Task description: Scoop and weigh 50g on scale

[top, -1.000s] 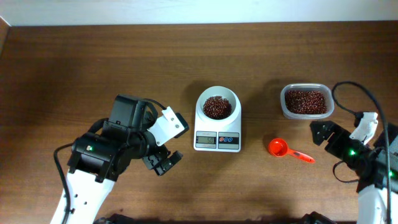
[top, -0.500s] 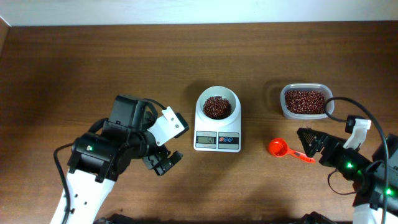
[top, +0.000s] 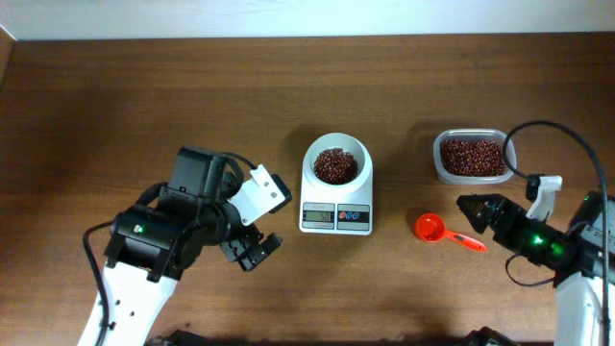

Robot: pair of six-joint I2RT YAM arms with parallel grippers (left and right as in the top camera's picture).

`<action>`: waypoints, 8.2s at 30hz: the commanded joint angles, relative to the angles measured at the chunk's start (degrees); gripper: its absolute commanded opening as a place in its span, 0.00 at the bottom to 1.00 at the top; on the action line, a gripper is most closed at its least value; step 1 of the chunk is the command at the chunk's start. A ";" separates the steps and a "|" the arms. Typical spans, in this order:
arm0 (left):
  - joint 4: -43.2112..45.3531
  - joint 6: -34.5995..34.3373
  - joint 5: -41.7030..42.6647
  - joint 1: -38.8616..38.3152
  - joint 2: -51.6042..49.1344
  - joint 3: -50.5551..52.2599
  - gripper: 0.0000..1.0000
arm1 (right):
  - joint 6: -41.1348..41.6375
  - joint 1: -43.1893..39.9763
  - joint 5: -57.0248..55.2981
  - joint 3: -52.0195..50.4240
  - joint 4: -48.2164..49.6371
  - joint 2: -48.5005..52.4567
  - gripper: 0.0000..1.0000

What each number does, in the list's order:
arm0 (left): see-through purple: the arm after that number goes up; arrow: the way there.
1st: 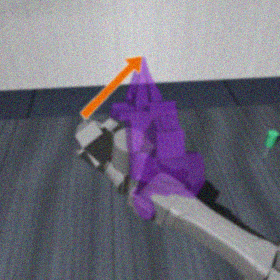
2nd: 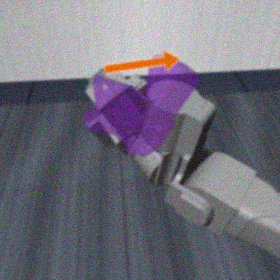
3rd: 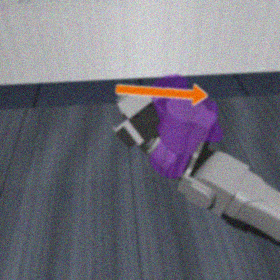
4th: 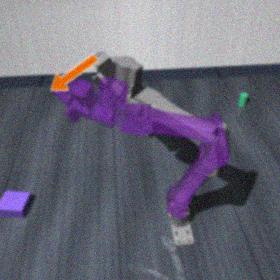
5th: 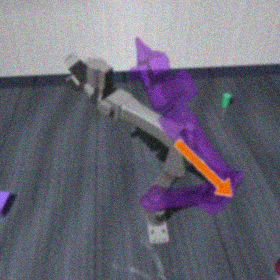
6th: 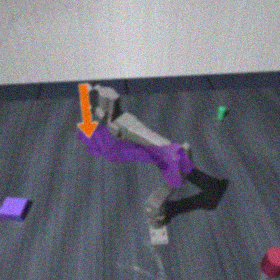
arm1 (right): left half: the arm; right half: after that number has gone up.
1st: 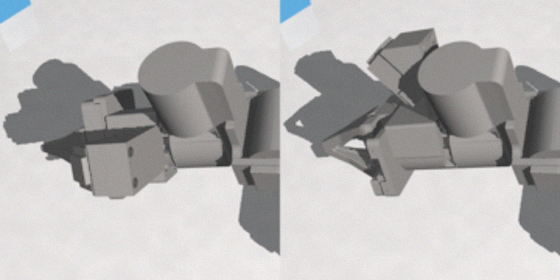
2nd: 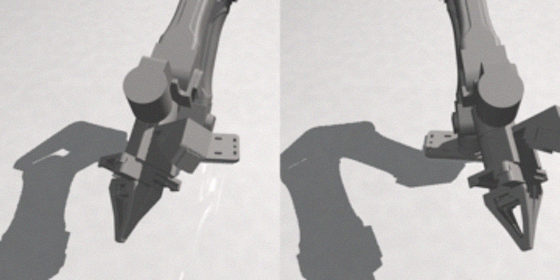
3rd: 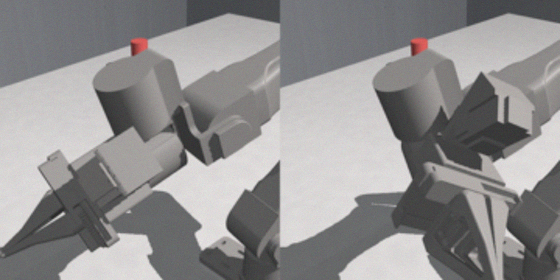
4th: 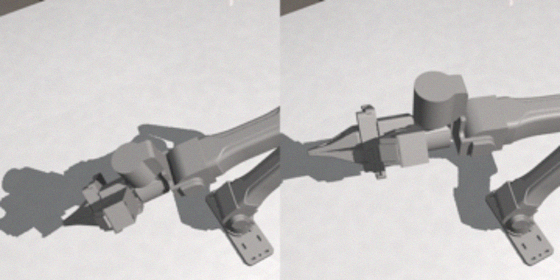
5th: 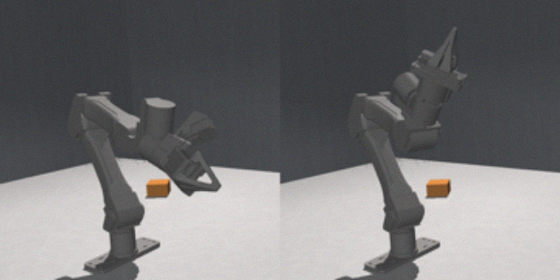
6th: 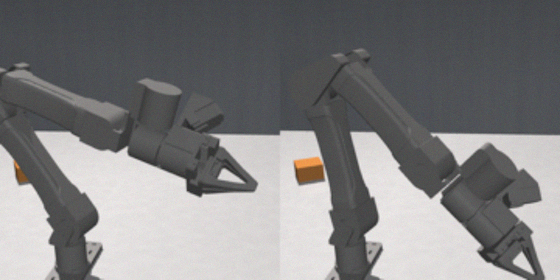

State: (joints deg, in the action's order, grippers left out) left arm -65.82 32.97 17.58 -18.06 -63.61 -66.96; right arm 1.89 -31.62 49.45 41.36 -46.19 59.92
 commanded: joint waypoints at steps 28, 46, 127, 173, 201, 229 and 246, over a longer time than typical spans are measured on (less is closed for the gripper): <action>-0.07 -0.76 0.20 0.24 0.59 -0.81 0.99 | 2.03 24.90 -18.49 -14.60 6.38 -34.42 0.99; -0.07 -0.74 0.20 0.24 0.59 -0.81 0.99 | 16.57 29.24 -40.00 -27.47 29.35 -57.92 0.99; -0.07 -0.76 0.20 0.24 0.59 -0.81 0.99 | -4.24 30.86 -48.24 -41.05 41.68 -59.71 0.99; 9.68 -8.09 -11.72 1.95 0.90 -0.81 0.99 | -4.26 30.86 -48.24 -41.05 41.68 -59.71 0.99; 0.15 -23.85 -13.00 13.46 50.40 -0.81 0.99 | -4.24 30.86 -48.24 -41.05 41.68 -59.71 0.99; -10.80 -28.41 -18.91 13.46 55.04 -0.81 0.99 | -4.26 30.86 -48.24 -41.05 41.68 -59.71 0.99; -18.71 -28.41 -18.91 14.36 59.74 -0.74 0.99 | -4.24 30.86 -48.24 -41.05 41.70 -59.71 0.99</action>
State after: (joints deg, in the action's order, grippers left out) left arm -84.44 5.06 -0.71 -4.67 -8.23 -67.35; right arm -2.00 -1.28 1.30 0.69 -4.27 0.84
